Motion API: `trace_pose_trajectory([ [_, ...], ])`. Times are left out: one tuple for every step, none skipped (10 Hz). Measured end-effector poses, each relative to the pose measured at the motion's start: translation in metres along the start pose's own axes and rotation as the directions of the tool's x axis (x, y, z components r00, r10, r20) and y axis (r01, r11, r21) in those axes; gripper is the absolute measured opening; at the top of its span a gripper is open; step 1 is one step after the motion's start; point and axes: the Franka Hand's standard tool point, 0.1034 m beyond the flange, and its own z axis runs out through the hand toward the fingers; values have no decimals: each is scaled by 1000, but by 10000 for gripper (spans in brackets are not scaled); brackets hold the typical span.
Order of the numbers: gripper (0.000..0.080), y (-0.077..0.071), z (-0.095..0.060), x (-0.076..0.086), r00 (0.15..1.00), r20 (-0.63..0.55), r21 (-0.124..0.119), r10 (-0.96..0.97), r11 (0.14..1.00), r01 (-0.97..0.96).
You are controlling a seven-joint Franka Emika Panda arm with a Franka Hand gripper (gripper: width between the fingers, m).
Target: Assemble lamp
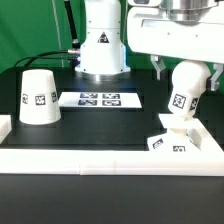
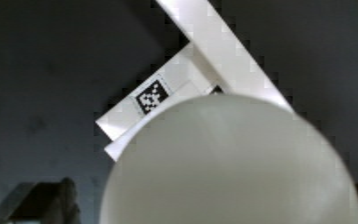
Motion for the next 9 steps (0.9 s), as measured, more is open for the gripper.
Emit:
trace_pose_trajectory([
  [698, -2, -2, 0, 995, -3, 0, -99, 995, 99],
  [698, -2, -2, 0, 991, -3, 0, -131, 991, 131],
  [698, -2, -1, 1, 975, -4, 0, -220, 975, 220],
  [698, -1, -1, 1, 957, -4, -1, -290, 957, 290],
  [698, -1, -1, 1, 945, -4, -1, -327, 945, 327],
  [698, -1, -1, 1, 916, -4, -1, -401, 916, 401],
  [698, -1, -1, 1, 881, -7, -7, -473, 881, 473],
  [698, -2, -1, 1, 822, -9, -21, -570, 822, 570],
  [698, -3, -1, 0, 765, -9, -30, -644, 765, 644],
])
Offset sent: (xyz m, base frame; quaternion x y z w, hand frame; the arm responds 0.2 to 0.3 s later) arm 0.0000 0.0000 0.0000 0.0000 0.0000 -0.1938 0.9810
